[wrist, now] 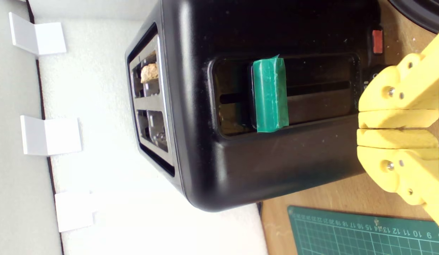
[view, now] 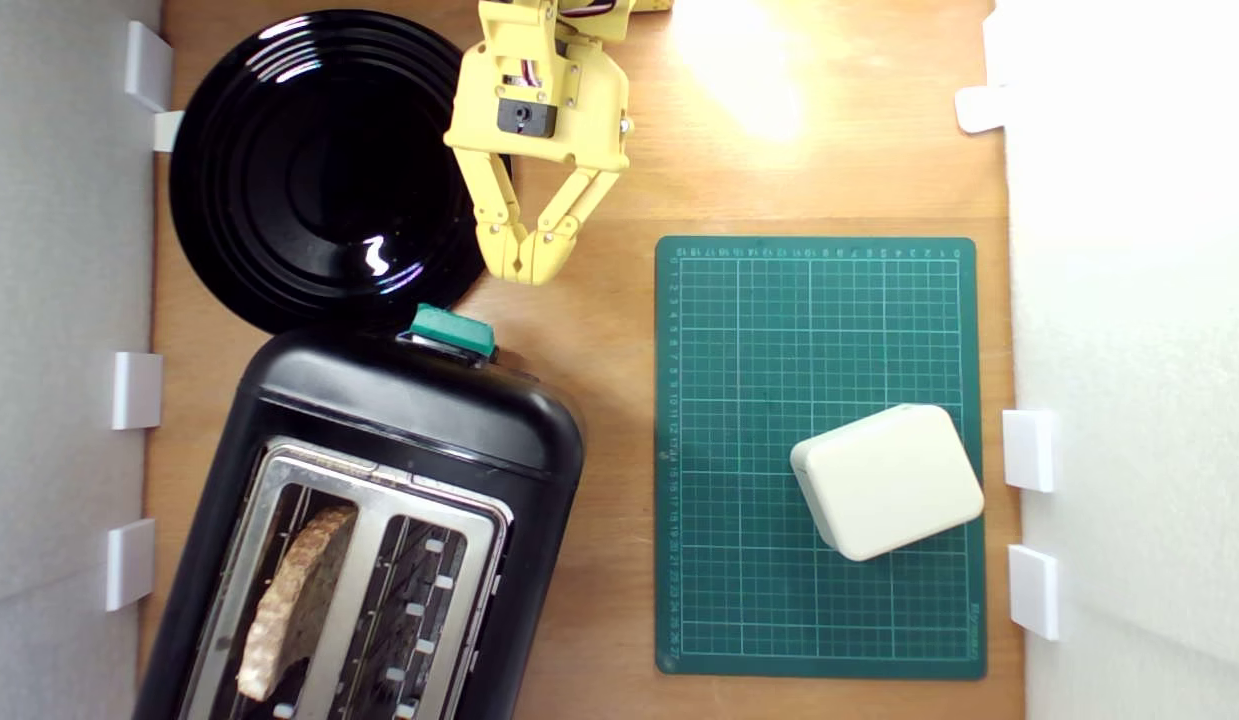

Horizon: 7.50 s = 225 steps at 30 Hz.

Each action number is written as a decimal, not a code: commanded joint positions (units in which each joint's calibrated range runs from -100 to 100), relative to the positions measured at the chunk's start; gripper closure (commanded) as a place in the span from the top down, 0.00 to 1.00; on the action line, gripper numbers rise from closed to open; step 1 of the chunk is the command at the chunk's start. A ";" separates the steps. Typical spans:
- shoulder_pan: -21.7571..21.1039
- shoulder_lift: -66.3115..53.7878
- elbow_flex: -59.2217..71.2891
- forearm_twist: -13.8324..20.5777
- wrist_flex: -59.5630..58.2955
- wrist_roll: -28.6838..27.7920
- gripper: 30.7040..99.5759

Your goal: Start toaster

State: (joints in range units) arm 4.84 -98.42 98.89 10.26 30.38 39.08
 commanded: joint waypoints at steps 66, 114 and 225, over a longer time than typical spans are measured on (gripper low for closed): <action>7.55 28.89 -29.42 4.85 0.07 6.08 0.01; 5.80 54.95 -62.04 3.35 11.63 1.94 0.01; 9.13 91.84 -40.32 2.32 -0.45 1.58 0.01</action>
State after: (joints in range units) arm 12.88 -14.46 51.81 12.66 29.53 40.80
